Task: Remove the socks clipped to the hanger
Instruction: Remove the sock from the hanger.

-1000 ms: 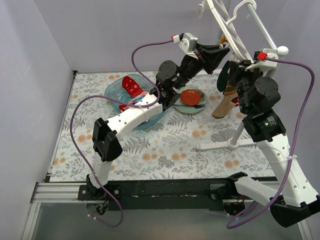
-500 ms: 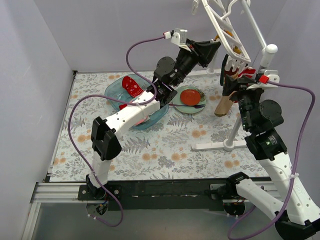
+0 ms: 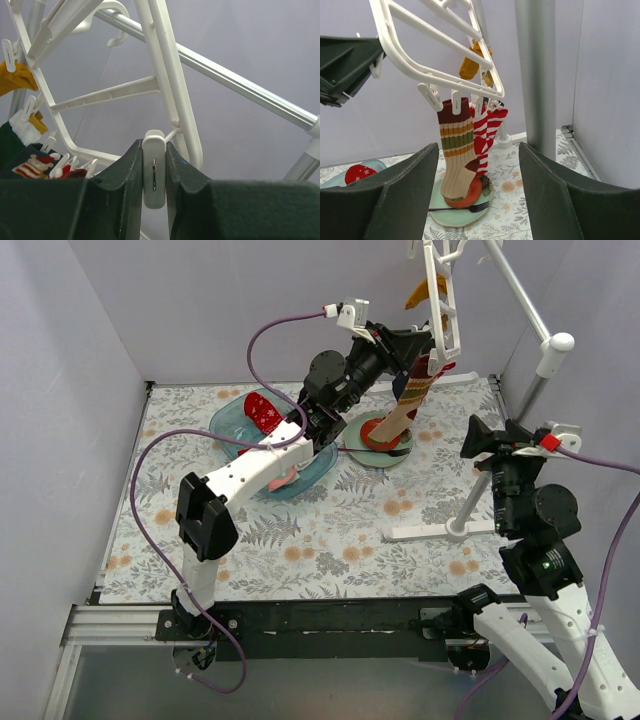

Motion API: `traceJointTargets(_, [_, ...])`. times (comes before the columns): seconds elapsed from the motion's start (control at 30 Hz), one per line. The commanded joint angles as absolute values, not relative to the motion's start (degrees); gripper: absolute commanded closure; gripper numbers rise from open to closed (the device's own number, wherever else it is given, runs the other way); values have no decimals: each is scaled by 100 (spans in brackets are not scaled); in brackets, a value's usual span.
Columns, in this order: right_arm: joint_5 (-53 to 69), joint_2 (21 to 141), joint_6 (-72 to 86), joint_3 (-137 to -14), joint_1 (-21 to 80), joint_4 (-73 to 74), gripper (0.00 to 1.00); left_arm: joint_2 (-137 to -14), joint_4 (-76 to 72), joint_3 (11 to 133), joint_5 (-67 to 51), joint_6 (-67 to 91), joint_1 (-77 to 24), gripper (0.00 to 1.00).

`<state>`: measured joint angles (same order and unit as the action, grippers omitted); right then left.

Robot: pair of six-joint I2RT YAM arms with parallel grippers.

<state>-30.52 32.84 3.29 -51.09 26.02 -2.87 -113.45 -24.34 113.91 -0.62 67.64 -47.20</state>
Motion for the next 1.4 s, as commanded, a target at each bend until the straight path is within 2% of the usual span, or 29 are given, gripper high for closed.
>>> traceJointTargets(0.0, [-3657,3032,237,-5081,2566,-291,26,-10732,-2294,11285,53,6811,-4570,100])
traceJointTargets(0.33, [-3007,2628,360,-4386,2558,-650,23,-10494,-2066,11470,-378,7013,-4632,100])
traceJointTargets(0.53, [-2875,2777,290,-4491,2566,-598,21,-10459,-1986,11636,-527,7075,-4728,100])
traceJointTargets(0.97, [-3015,3015,387,-4263,2566,-799,19,-10722,-1802,12427,-949,7620,-4975,100])
traceJointTargets(1.37, [-3287,2892,264,-4315,2566,-721,19,-10881,-1723,12437,-554,7734,-4940,100])
